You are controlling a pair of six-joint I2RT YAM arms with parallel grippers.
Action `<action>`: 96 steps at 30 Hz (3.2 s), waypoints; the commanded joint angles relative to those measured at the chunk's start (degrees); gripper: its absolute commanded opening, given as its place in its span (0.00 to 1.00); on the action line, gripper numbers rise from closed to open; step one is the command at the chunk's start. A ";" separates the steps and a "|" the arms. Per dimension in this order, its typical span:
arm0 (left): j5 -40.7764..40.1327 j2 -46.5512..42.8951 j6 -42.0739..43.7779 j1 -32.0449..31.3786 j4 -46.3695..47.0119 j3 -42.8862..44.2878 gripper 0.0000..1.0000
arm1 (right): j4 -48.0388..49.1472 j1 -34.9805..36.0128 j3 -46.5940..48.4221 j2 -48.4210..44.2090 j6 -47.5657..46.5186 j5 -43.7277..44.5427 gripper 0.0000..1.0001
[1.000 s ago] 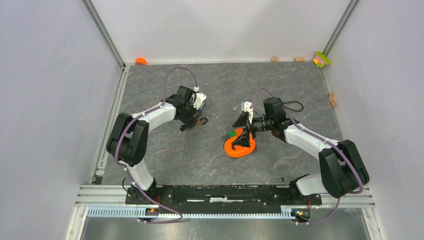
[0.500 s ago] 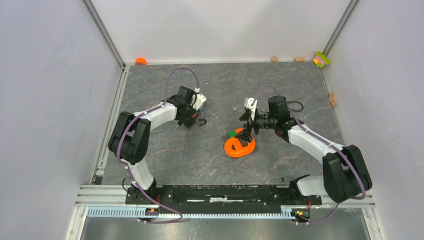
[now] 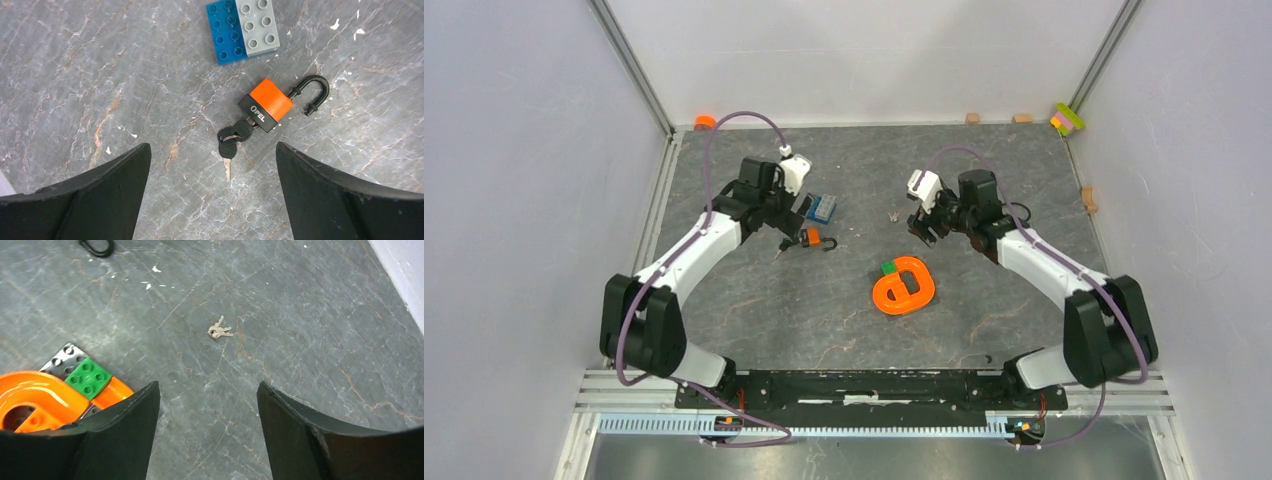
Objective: Unlock with the key
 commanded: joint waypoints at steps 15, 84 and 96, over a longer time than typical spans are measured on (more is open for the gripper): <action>15.23 -6.59 -3.85 3.12 -4.08 0.19 1.00 | -2.51 0.09 19.04 23.62 -3.57 10.87 0.63; 21.11 -10.13 -4.52 3.12 -3.59 -1.71 1.00 | -13.55 -3.75 6.98 21.35 0.64 -2.49 0.29; 20.34 -8.49 -4.34 3.14 -3.40 -1.35 1.00 | -18.60 -2.49 14.57 15.97 -4.70 0.39 0.58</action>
